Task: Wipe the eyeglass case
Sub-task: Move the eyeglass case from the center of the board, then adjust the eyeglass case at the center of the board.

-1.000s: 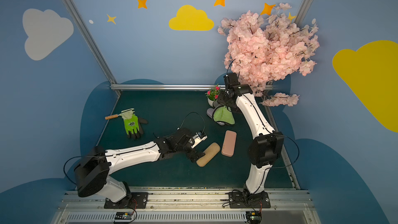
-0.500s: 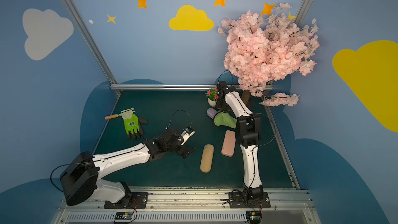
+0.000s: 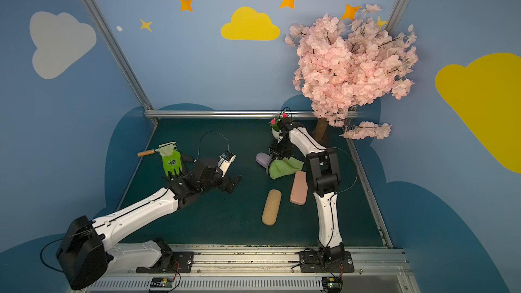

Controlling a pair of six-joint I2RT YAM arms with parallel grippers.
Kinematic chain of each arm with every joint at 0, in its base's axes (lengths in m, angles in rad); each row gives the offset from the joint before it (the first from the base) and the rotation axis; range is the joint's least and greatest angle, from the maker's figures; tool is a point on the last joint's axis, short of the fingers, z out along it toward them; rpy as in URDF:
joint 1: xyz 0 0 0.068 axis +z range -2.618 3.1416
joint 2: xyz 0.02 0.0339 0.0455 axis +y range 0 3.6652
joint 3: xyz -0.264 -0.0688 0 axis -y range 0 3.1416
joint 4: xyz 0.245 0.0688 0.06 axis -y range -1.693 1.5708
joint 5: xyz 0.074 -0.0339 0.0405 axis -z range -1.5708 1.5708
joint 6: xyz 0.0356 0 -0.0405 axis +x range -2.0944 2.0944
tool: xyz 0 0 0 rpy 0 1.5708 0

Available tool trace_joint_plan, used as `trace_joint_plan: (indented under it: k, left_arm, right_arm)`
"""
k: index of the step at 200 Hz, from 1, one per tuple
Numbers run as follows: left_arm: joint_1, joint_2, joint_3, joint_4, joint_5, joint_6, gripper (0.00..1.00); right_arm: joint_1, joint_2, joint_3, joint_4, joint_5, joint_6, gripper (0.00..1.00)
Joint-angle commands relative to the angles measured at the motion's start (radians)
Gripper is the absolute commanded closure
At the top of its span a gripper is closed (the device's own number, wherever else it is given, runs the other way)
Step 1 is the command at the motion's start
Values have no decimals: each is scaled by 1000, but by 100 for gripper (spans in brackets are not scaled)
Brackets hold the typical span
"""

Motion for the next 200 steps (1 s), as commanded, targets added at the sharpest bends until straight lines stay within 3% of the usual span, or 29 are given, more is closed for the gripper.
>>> trace_joint_plan:
  k: [1, 36, 76, 95, 108, 139, 166, 200]
  left_arm:
    - [14, -10, -12, -9, -24, -14, 0]
    - [41, -29, -16, -42, -44, -27, 0]
    - [122, -15, -18, -86, -9, -42, 0]
    - [124, 2, -3, -107, 34, 11, 0]
    - [139, 15, 4, -126, 24, 30, 0]
    - [205, 76, 4, -124, 155, 69, 0]
    - [285, 129, 59, -149, 238, 19, 0]
    - [359, 118, 73, -128, 220, -45, 0]
  right_arm:
    - [77, -14, -25, 10, -104, 41, 100]
    - [211, 43, 80, -17, -145, 29, 100]
    - [270, 193, 555, -342, -118, -141, 100]
    - [244, 122, 603, -374, -106, -154, 100]
    - [219, 42, 567, -374, -99, -156, 100]
    - [178, -215, 318, -311, -103, -129, 100]
    - [210, -461, -17, -208, -137, -74, 100]
    - [292, -682, -323, -174, -209, -44, 100]
